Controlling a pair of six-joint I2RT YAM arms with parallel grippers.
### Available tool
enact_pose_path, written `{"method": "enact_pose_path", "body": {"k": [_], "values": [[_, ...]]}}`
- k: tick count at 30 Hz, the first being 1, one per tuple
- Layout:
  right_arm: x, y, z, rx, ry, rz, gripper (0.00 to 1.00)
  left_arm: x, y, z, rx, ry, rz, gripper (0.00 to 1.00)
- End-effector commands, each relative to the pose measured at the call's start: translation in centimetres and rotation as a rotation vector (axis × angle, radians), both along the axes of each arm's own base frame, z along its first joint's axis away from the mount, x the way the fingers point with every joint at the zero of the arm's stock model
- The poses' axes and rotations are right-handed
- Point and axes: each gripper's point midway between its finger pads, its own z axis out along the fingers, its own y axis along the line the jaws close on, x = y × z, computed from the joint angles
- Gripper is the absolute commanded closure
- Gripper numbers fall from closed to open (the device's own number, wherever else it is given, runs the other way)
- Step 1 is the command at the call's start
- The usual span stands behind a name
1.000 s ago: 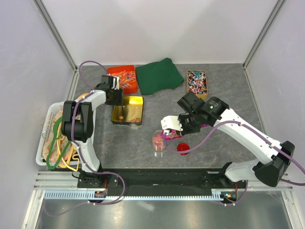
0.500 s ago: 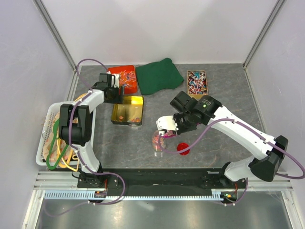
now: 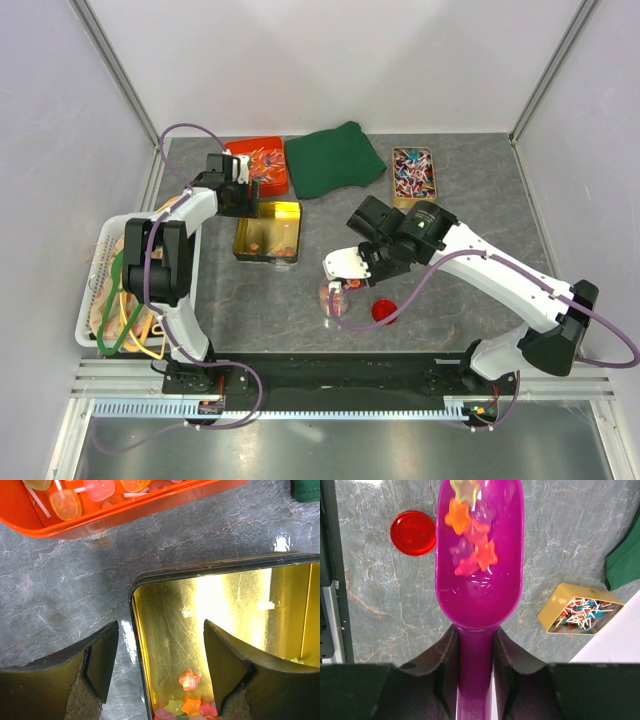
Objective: Pack the candies
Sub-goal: Place the storage box at the center of the board, then place the spatula at the center of the board.
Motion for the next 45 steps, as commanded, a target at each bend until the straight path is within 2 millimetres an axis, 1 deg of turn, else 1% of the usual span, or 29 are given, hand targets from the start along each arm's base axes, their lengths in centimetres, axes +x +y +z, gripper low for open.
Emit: {"method": "enact_pose_path", "body": {"k": [1, 4, 15, 24, 27, 28, 29, 30, 31, 32, 33, 34, 35, 37, 38, 39, 40, 41, 42, 43, 44, 45], "values": [[0.2, -0.3, 0.5, -0.021, -0.031, -0.003, 1.0, 1.1, -0.1, 2.6, -0.015, -0.075, -0.021, 0.25], [0.4, -0.3, 0.6, -0.031, -0.042, -0.004, 1.0, 1.1, 0.0, 2.4, -0.014, -0.069, -0.019, 0.25], [0.7, 0.1, 0.8, -0.067, -0.066, 0.014, 1.0, 1.1, -0.1, 2.5, -0.027, -0.074, -0.02, 0.25], [1.4, 0.4, 2.5, -0.077, -0.123, 0.021, 1.0, 1.1, -0.3, 3.0, -0.048, -0.083, -0.025, 0.23], [1.9, 0.3, 3.3, -0.065, -0.162, 0.005, 1.0, 1.2, -0.4, 3.6, -0.063, -0.098, -0.031, 0.21], [2.2, 0.1, 3.5, -0.062, -0.181, -0.011, 1.0, 1.2, -0.3, 4.0, -0.071, -0.108, -0.033, 0.2], [2.6, 0.4, 3.7, -0.04, -0.198, -0.019, 1.0, 1.3, -0.3, 4.4, -0.077, -0.117, -0.035, 0.18], [3.2, -0.4, 3.6, -0.031, -0.203, -0.049, 1.0, 1.2, -0.6, 4.7, -0.093, -0.122, -0.049, 0.16], [3.7, -0.6, 3.6, -0.013, -0.203, -0.072, 1.0, 1.3, -0.6, 4.9, -0.1, -0.13, -0.054, 0.14], [4.2, -0.3, 3.6, 0.039, -0.189, -0.089, 1.0, 1.3, -0.5, 5.4, -0.107, -0.142, -0.057, 0.13], [5.2, -1.7, 3.3, 0.057, -0.181, -0.145, 1.0, 1.3, -0.8, 5.7, -0.122, -0.153, -0.072, 0.12], [5.9, -2.2, 3.2, 0.078, -0.18, -0.179, 1.0, 1.3, -0.7, 5.9, -0.129, -0.158, -0.077, 0.1], [7.3, -3.3, 2.9, 0.132, -0.184, -0.244, 1.0, 1.2, -1.1, 6.3, -0.149, -0.165, -0.097, 0.06], [8.9, -4.8, 2.4, 0.197, -0.199, -0.328, 1.0, 1.0, -1.4, 6.5, -0.165, -0.173, -0.113, 0.04], [11.7, -6.3, 3.0, 0.276, -0.269, -0.422, 1.0, 0.8, -1.5, 6.7, -0.172, -0.18, -0.12, 0.03], [12.0, -7.7, 1.5, 0.287, -0.262, -0.484, 1.0, 0.7, -1.7, 7.0, -0.183, -0.193, -0.134, 0.01], [13.8, -8.4, 1.8, 0.341, -0.312, -0.539, 1.0, 0.5, -1.8, 6.8, -0.186, -0.192, -0.14, 0.01], [15.0, -11.7, 0.6, 0.34, -0.323, -0.654, 1.0, 0.4, -1.9, 6.9, -0.192, -0.195, -0.146, 0.0], [15.6, -12.0, 0.2, 0.413, -0.298, -0.689, 1.0, 0.3, -2.0, 7.2, -0.196, -0.202, -0.156, 0.0], [17.2, -13.1, 0.7, 0.491, -0.336, -0.768, 1.0, 0.2, -2.1, 7.3, -0.2, -0.207, -0.164, 0.0], [18.1, -16.0, -0.4, 0.515, -0.339, -0.881, 1.0, 0.0, -2.5, 7.4, -0.213, -0.209, -0.182, 0.0], [18.9, -17.3, -0.6, 0.557, -0.35, -0.937, 1.0, -0.1, -2.6, 7.9, -0.218, -0.222, -0.189, 0.0]]}}
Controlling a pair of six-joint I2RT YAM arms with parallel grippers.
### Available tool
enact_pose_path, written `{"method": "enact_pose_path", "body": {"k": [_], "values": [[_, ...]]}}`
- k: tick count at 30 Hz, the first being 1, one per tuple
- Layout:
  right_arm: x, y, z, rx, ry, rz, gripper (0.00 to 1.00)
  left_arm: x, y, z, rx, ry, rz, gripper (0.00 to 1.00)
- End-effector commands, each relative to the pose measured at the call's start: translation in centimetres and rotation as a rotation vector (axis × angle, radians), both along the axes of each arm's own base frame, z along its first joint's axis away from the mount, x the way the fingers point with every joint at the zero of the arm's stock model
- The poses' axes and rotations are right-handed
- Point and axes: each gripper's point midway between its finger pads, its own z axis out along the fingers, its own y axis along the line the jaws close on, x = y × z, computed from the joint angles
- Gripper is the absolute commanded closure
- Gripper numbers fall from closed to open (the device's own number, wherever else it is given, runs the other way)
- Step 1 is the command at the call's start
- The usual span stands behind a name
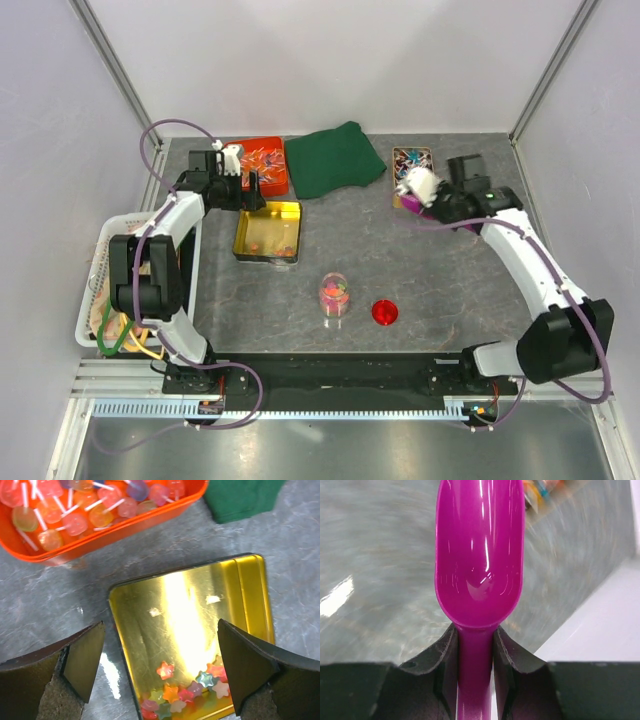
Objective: Pack the candies
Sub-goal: Place the spatula at the center of the board.
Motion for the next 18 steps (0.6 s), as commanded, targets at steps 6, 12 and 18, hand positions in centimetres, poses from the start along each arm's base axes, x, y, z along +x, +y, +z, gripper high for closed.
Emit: {"method": "enact_pose_path", "body": {"k": [6, 12, 18], "values": [[10.3, -9.7, -1.3, 0.459, -0.224, -0.534, 1.0, -1.2, -2.2, 3.9, -0.084, -0.137, -0.147, 0.0], [14.5, -11.0, -6.8, 0.47, -0.142, -0.642, 1.0, -2.9, -3.6, 3.8, -0.125, -0.143, -0.245, 0.0], [17.7, -11.8, -10.6, 0.488, -0.126, -0.711, 0.99, -5.6, -4.7, 3.1, -0.111, -0.148, -0.347, 0.0]]}}
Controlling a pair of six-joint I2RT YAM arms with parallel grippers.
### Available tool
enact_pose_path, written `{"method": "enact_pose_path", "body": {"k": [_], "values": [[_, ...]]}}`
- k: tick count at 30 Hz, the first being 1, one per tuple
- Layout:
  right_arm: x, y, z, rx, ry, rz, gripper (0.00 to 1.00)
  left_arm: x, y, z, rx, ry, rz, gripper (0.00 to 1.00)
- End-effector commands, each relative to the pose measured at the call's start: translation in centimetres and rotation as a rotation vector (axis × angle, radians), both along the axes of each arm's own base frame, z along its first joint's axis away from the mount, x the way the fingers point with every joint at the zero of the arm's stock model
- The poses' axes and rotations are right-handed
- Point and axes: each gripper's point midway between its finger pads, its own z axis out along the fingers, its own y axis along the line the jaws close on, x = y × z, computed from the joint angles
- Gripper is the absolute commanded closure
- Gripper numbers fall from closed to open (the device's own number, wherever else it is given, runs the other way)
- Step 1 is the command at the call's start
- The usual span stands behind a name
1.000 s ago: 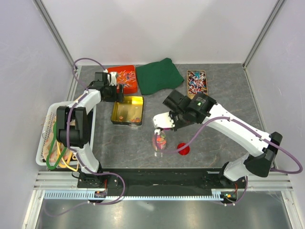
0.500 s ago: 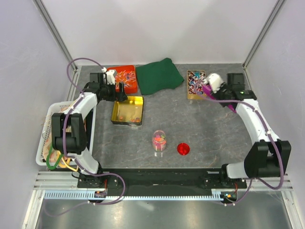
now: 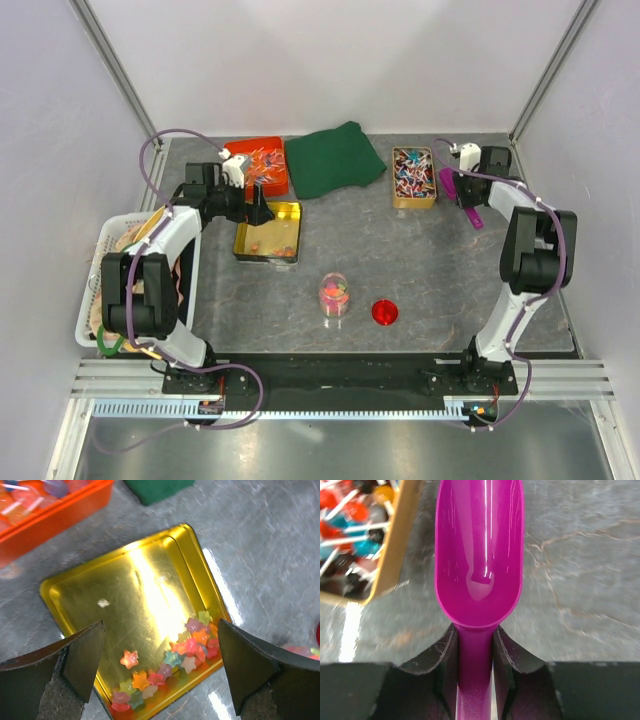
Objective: Pack the candies
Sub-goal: Place the spatula at the center of the board.
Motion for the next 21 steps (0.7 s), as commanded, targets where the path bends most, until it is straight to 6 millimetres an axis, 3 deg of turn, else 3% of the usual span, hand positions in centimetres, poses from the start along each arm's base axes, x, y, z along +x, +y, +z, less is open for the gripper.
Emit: {"method": "enact_pose_path", "body": {"k": [1, 7, 12, 21], "values": [[4.4, -0.3, 1.4, 0.041, -0.117, -0.06, 0.98, -2.0, -1.6, 1.6, 0.006, -0.109, -0.157, 0.0], [5.4, -0.2, 0.1, 0.062, -0.109, -0.073, 0.95, -4.7, -2.9, 1.6, 0.002, -0.13, -0.268, 0.0], [5.0, 0.3, -0.5, 0.07, -0.092, -0.041, 0.82, -6.9, -4.0, 1.3, -0.009, -0.135, -0.344, 0.0], [3.6, 1.1, -1.1, 0.078, -0.044, 0.02, 0.73, -9.4, -5.6, 1.0, -0.016, -0.16, -0.443, 0.0]]}}
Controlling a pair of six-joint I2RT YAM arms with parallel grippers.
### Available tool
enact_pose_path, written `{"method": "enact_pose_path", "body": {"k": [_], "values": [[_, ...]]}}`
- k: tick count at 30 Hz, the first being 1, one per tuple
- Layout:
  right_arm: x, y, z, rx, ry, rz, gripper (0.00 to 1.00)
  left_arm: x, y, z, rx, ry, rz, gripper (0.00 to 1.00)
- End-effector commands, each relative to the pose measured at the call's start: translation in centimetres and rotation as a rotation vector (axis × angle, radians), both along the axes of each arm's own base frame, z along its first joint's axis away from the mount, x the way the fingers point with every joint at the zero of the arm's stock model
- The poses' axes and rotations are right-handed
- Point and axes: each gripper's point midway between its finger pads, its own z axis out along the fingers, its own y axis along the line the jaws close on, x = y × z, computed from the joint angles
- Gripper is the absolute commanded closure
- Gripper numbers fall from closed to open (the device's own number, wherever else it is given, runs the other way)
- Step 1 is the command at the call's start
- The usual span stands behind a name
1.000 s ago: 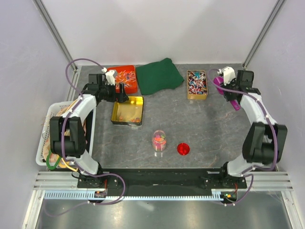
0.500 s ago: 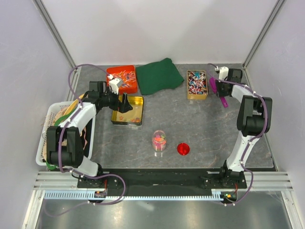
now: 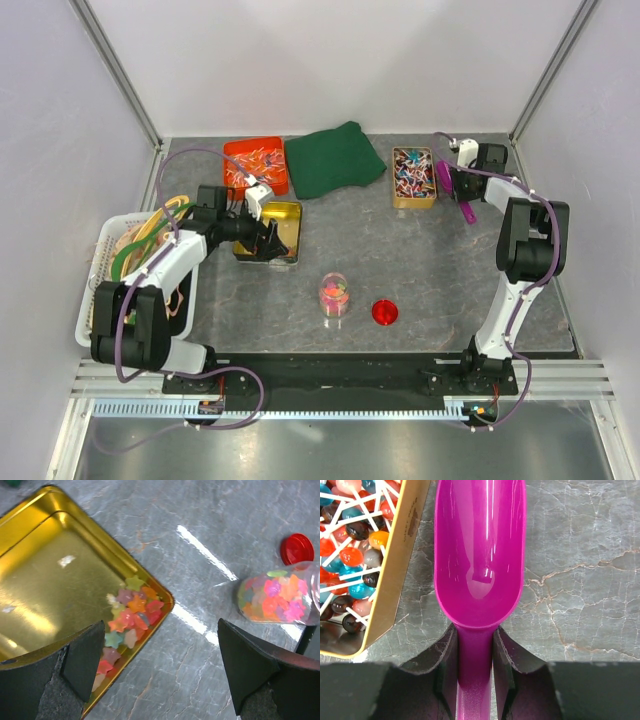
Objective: Pack the candies
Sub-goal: Place the spatula at the center of the board.
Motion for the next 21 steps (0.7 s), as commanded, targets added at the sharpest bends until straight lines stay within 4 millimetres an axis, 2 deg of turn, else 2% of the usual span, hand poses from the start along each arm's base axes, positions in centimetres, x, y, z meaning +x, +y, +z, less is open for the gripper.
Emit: {"method": "enact_pose_path", "body": {"k": [1, 3, 5, 10, 11, 13, 14, 17, 18, 20, 21], "values": [[-0.2, 0.8, 0.8, 0.015, -0.009, 0.047, 0.71, -1.5, -1.2, 1.7, -0.034, -0.084, -0.106, 0.0], [-0.6, 0.8, 0.6, 0.015, 0.005, 0.052, 0.7, -1.9, -1.4, 1.7, -0.04, -0.087, -0.118, 0.0], [-1.0, 1.0, 0.2, 0.018, 0.023, 0.059, 0.63, -2.4, -1.7, 2.0, -0.044, -0.104, -0.138, 0.0], [-2.3, 1.2, -0.8, 0.025, 0.074, 0.071, 0.59, -2.6, -1.7, 3.4, -0.037, -0.151, -0.15, 0.0], [-2.6, 1.4, -1.0, 0.033, 0.082, 0.076, 0.5, -2.7, -1.8, 4.1, -0.038, -0.167, -0.155, 0.0], [-3.0, 1.6, -0.8, 0.045, 0.089, 0.077, 0.45, -2.7, -1.6, 4.6, -0.031, -0.181, -0.154, 0.0], [-3.2, 1.6, -0.7, 0.048, 0.09, 0.076, 0.36, -2.6, -1.6, 5.1, -0.03, -0.195, -0.157, 0.0], [-3.3, 1.6, 1.5, 0.045, 0.049, 0.067, 0.27, -3.1, -1.8, 6.3, -0.037, -0.217, -0.169, 0.0], [-3.3, 1.3, 3.3, 0.039, 0.01, 0.061, 0.23, -3.3, -1.8, 6.8, -0.038, -0.231, -0.175, 0.0], [-3.5, 1.2, 5.5, 0.037, -0.033, 0.051, 0.21, -3.9, -2.0, 7.2, -0.047, -0.242, -0.19, 0.0], [-3.6, 1.0, 7.9, 0.031, -0.082, 0.046, 0.21, -4.1, -2.1, 7.2, -0.045, -0.25, -0.2, 0.0]]}}
